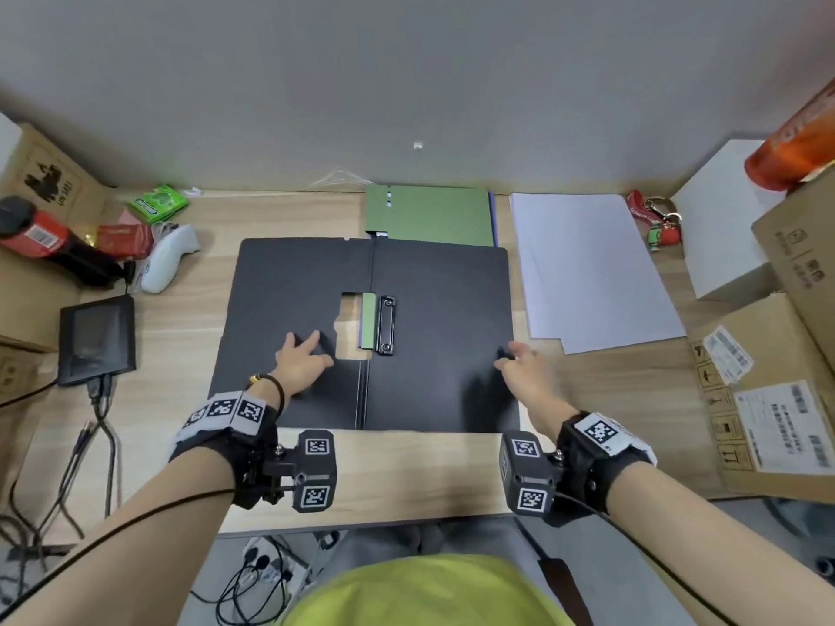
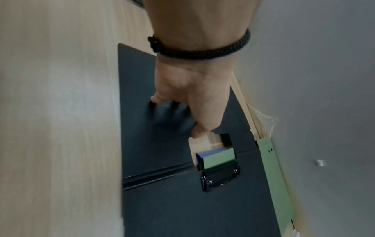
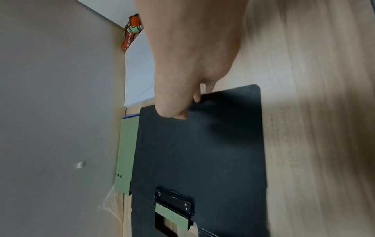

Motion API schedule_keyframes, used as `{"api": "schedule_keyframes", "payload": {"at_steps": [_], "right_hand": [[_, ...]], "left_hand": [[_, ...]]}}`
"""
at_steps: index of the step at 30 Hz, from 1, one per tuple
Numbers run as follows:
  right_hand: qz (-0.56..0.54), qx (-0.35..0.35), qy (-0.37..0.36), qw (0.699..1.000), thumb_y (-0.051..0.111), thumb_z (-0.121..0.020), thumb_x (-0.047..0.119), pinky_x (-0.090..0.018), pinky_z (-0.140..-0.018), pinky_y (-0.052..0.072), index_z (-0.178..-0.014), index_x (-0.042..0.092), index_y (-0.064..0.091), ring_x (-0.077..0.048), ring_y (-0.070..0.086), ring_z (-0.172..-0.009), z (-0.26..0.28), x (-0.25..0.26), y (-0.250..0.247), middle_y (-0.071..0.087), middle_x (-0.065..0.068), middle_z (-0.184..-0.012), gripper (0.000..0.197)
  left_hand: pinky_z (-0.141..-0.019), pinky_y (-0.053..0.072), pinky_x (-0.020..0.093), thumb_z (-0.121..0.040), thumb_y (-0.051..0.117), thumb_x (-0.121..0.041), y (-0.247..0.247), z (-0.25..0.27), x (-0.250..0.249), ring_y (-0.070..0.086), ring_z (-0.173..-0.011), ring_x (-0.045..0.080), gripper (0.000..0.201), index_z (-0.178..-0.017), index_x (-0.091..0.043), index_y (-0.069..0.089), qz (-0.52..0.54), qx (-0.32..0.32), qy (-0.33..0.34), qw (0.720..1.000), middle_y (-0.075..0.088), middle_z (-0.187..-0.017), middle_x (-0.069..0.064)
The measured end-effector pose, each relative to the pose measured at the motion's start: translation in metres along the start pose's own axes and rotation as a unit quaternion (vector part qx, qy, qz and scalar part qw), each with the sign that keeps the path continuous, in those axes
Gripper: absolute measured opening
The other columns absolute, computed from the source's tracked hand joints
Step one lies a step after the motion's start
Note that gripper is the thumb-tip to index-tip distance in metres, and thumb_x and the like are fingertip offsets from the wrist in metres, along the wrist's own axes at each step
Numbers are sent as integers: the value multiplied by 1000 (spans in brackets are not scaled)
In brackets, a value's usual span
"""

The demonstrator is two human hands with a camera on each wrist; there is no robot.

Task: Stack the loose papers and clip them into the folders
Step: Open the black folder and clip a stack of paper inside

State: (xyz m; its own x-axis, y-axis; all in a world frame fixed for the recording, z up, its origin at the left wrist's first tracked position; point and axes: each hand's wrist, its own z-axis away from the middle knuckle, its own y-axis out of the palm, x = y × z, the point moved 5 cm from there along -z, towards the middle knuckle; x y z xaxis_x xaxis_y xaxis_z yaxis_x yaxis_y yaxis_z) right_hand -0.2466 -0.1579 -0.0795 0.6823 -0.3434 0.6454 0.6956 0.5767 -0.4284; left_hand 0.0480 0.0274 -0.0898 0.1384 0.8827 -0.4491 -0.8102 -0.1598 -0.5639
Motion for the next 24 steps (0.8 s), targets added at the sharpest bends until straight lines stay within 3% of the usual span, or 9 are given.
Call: {"api": "schedule_keyframes", "payload": {"at_steps": [4,9,12,16,18,21,22,24], "right_hand": [[-5,60,-8,998,45,-93,4,-20,-96,27,-144,8,35,-23,36,-135,-1,1,7,34,-9,-150,52],[-43,104,-11,994,42,-96,6,-30,-110,32,-134,13,49,-17,42,-130,-14,6,-12,47,-3,-141,40],[-64,89,-17,994,42,-97,10,-26,-102,35,-121,18,60,-12,47,-121,-33,3,-50,54,3,-132,31],[-70,-13,-17,997,42,-95,6,-25,-92,42,-112,19,62,-13,50,-115,-66,-9,-126,56,-1,-131,30],[-67,-73,-16,995,44,-93,1,-21,-80,43,-116,16,61,-13,50,-108,-82,-19,-164,55,-7,-133,33],[-41,-124,5,991,48,-91,11,-25,-81,42,-128,23,54,-10,51,-98,-97,-34,-203,48,0,-138,40],[-33,-133,9,991,49,-91,13,-26,-82,42,-131,25,51,-11,51,-99,-100,-38,-211,46,2,-140,42],[-28,-140,23,989,51,-91,12,-28,-91,40,-139,20,43,-18,47,-119,-108,-44,-220,40,0,-144,50]], "left_hand": [[-118,12,40,-94,52,-13,8,-1,-5,6,-147,30,56,-148,-19,35,28,-28,-12,999,5,-160,11],[-111,28,34,-91,50,-17,1,4,-43,37,-131,36,41,-132,-11,50,82,-167,-50,981,27,-146,16],[-102,35,31,-90,48,-11,20,1,-99,47,-120,33,34,-124,-10,55,120,-191,11,974,39,-137,17],[-76,50,33,-92,46,-5,76,-1,-175,59,-77,18,26,-114,-14,57,203,-82,115,969,61,-114,14],[-67,53,24,-95,44,-2,110,3,-206,61,-73,15,26,-118,-9,56,231,19,128,964,62,-110,14],[-66,52,13,-98,43,2,155,9,-239,66,-72,10,34,-132,1,47,257,145,111,949,59,-113,14],[-64,51,10,-98,41,2,166,9,-246,66,-69,6,37,-135,2,43,264,165,100,945,58,-111,12],[-61,49,8,-100,36,2,185,6,-253,61,-71,6,39,-139,1,38,269,178,79,943,56,-102,6]]}}
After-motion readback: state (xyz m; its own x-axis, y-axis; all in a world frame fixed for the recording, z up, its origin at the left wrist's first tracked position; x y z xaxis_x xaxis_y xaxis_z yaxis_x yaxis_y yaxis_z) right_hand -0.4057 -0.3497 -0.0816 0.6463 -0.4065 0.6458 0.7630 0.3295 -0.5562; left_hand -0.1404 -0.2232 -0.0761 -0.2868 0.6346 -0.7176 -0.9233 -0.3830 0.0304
